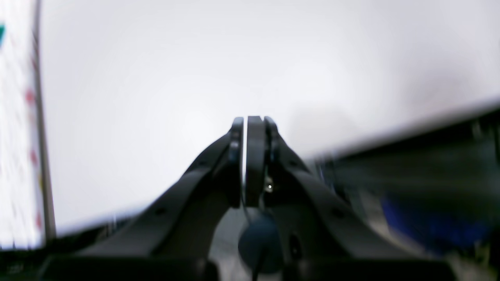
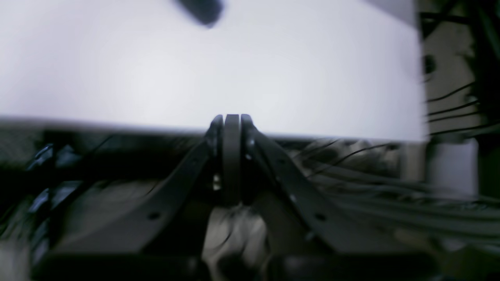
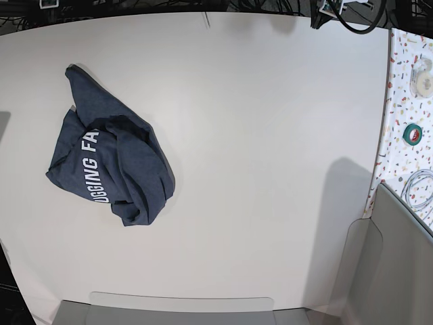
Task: Layout the t-shirt on the table in an organized manner, then fold the t-shirt properly
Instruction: 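Move the left gripper over the crumpled navy t-shirt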
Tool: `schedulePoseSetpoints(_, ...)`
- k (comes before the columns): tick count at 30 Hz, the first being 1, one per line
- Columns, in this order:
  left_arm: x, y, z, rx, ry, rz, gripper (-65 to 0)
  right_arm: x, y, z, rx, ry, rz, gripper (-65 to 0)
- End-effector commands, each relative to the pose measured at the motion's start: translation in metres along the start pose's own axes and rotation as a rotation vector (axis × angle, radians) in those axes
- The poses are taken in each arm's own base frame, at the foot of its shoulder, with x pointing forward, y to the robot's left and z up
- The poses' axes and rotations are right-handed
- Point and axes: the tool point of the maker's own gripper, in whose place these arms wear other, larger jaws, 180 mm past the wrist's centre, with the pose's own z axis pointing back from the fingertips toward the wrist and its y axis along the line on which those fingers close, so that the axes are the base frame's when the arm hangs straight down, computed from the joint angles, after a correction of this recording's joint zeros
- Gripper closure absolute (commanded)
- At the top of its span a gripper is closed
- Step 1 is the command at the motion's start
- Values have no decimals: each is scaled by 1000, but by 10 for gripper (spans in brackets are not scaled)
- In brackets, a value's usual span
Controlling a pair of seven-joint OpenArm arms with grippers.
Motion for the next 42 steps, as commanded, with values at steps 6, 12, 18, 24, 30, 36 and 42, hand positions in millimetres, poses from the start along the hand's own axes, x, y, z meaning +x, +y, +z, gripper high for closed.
schedulePoseSetpoints(6,69,18,-38,54,-236,-11,0,54,-10,-28,-71,-201,-45,0)
schedulePoseSetpoints(12,136,-7,-68,-18,-436,7,0,107,-18,-61,-144,-374,-129,0)
schedulePoseSetpoints(18,192,-52,-85,-155,-552,4,-1,143,-23,-76,-206,-469,-236,0)
schedulePoseSetpoints(24,231,-134,-96,-407,-524,-132,-8,141,-23,-98,-216,-371,-309,-101)
schedulePoseSetpoints(30,249,-188,-89,-573,-542,-290,-109,129,-36,-97,-224,-354,-466,-108)
schedulePoseSetpoints(36,256,-219,-101,-617,-501,-336,-176,86,-55,-101,-230,-279,-600,-121)
schedulePoseSetpoints(42,271,-248,-104,-647,-474,-477,-205,54,-50,-98,-212,-198,-597,-278)
